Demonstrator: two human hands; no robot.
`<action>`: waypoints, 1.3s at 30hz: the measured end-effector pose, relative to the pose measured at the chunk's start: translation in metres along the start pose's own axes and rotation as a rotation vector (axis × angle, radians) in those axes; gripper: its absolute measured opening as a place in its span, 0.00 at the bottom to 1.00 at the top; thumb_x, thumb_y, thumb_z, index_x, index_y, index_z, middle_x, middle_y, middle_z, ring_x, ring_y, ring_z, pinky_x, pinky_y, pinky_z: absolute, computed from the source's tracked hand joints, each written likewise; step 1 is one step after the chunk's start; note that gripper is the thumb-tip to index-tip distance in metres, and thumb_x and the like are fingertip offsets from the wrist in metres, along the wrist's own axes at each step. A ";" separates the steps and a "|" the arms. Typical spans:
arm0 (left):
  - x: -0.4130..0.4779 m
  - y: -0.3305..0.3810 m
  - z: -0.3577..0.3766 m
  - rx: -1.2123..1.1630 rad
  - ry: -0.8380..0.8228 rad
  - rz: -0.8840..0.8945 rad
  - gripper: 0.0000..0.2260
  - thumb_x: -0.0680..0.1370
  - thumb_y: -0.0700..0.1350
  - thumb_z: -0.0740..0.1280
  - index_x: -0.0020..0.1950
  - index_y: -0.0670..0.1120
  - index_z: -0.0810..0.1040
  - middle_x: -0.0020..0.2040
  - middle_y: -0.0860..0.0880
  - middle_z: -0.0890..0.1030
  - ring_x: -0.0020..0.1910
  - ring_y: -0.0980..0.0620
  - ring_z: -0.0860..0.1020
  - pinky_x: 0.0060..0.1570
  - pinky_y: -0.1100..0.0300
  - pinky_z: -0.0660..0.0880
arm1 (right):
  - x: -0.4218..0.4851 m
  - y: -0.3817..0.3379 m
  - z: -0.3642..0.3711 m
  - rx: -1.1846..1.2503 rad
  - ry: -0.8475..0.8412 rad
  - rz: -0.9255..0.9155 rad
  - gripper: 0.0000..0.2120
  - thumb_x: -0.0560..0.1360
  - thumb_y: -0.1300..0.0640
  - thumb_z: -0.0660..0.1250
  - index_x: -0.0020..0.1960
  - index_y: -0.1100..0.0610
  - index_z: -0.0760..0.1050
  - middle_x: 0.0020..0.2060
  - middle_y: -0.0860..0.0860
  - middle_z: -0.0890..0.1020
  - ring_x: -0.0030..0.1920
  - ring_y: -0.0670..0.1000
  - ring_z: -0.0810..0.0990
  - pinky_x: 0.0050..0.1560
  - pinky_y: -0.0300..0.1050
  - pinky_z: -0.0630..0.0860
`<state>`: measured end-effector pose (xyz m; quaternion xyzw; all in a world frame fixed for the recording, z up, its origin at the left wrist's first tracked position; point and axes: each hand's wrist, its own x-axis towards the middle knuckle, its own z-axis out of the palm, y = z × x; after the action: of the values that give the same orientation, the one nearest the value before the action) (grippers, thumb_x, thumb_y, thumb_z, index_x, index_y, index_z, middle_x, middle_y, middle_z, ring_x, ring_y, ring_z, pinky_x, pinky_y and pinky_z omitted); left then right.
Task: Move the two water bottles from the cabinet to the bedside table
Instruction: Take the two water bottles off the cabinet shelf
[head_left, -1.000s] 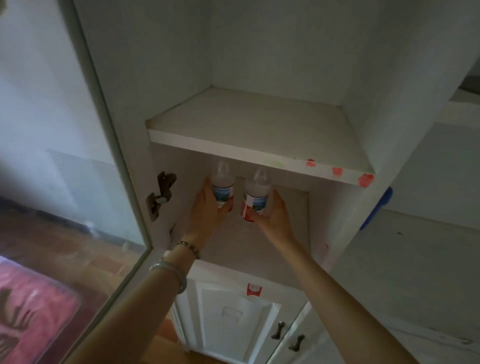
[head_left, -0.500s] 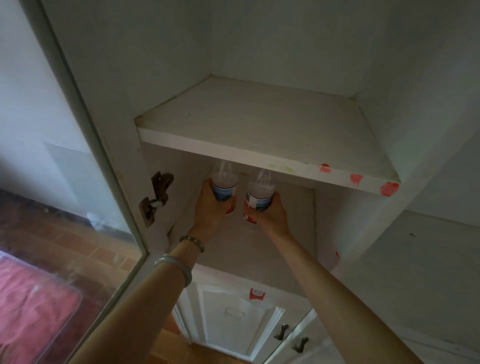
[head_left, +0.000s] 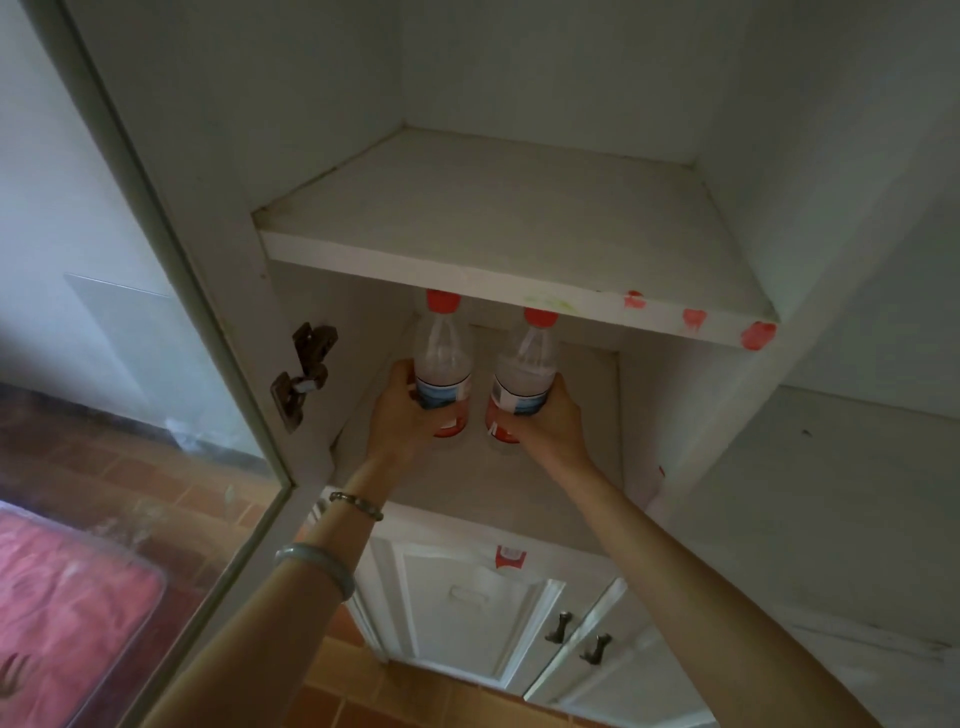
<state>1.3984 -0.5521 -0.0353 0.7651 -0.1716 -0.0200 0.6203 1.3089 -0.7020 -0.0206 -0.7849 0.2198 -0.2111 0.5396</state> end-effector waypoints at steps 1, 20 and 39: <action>-0.004 0.002 -0.001 0.001 -0.012 -0.002 0.22 0.66 0.40 0.76 0.55 0.46 0.69 0.47 0.51 0.78 0.47 0.50 0.79 0.46 0.55 0.77 | -0.005 0.000 -0.001 -0.007 0.003 0.002 0.30 0.62 0.56 0.79 0.60 0.56 0.69 0.49 0.47 0.78 0.44 0.44 0.77 0.37 0.27 0.71; -0.135 0.051 -0.002 0.118 0.097 0.029 0.24 0.64 0.45 0.78 0.54 0.48 0.70 0.45 0.58 0.77 0.43 0.64 0.76 0.38 0.70 0.73 | -0.111 -0.014 -0.057 -0.080 -0.056 -0.064 0.32 0.61 0.55 0.80 0.60 0.57 0.68 0.48 0.48 0.78 0.46 0.47 0.77 0.37 0.29 0.69; -0.356 0.083 -0.045 0.204 0.337 -0.060 0.30 0.66 0.45 0.76 0.64 0.44 0.68 0.56 0.50 0.76 0.51 0.54 0.75 0.48 0.61 0.76 | -0.271 -0.019 -0.090 -0.068 -0.399 -0.235 0.33 0.62 0.56 0.79 0.62 0.59 0.68 0.58 0.56 0.79 0.55 0.55 0.79 0.49 0.40 0.75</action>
<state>1.0551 -0.4214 -0.0105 0.8212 -0.0437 0.1072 0.5587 1.0392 -0.6084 0.0017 -0.8491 0.0227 -0.1055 0.5171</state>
